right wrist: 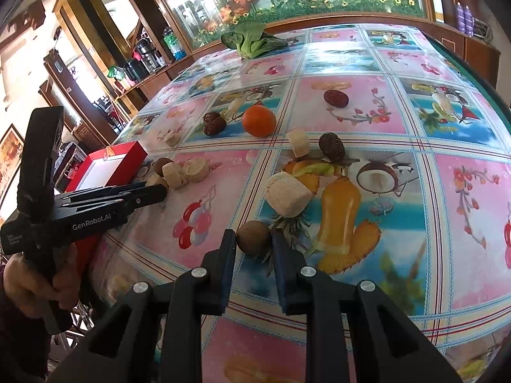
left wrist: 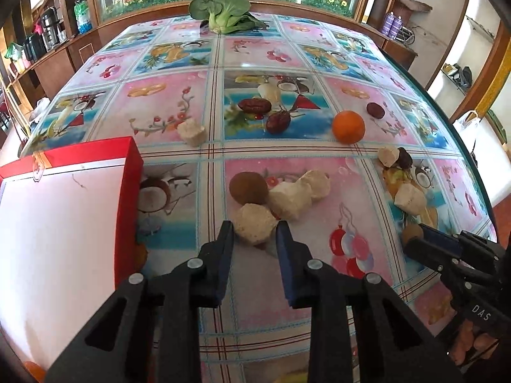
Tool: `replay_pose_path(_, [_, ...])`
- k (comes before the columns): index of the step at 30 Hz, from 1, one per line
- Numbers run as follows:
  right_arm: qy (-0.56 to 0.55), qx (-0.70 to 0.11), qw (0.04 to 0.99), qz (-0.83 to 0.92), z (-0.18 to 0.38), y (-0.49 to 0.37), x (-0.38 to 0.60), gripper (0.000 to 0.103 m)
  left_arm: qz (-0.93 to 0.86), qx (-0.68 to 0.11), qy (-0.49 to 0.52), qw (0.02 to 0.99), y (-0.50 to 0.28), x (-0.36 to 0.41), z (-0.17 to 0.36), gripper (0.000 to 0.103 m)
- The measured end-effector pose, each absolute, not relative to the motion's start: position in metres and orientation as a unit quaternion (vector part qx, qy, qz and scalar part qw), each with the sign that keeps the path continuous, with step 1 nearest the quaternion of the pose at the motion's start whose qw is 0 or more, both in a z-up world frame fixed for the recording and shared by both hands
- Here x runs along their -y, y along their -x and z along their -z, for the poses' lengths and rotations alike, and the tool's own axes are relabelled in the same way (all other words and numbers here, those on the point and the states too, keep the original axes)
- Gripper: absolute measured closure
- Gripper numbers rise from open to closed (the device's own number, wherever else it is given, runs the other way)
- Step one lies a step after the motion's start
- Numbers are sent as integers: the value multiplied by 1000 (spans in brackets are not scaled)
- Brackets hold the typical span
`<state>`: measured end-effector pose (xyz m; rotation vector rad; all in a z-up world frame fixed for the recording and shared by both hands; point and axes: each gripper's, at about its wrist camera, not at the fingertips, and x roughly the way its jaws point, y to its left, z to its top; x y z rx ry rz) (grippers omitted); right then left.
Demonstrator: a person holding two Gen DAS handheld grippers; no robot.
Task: Organize fruits
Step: 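Grasp a beige biscuit with the left tool while the right grasps a brown round fruit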
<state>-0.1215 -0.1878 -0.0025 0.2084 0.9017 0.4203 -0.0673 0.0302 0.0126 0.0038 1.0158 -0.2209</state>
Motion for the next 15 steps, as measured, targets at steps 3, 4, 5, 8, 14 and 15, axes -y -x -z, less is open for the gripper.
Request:
replay_pose_path(3, [-95, -431, 875, -198, 1, 122, 185, 82, 107, -481, -2, 870, 68, -30, -12, 74])
replay_pose_path(4, [-94, -431, 875, -198, 1, 122, 184, 82, 108, -480, -1, 870, 68, -30, -12, 74])
replay_pose_path(5, [-94, -431, 875, -198, 1, 122, 184, 82, 108, -480, 2, 871, 68, -31, -12, 74])
replay_pose_path(8, [-98, -431, 875, -200, 2, 121, 185, 82, 113, -481, 11, 870, 70, -32, -13, 74])
replay_pose_path(14, [-105, -430, 874, -201, 3, 120, 186, 82, 127, -471, 11, 873, 87, -28, -19, 74])
replay_pose_path(15, [-106, -430, 874, -202, 3, 120, 186, 82, 128, -467, 11, 875, 91, -28, -22, 74])
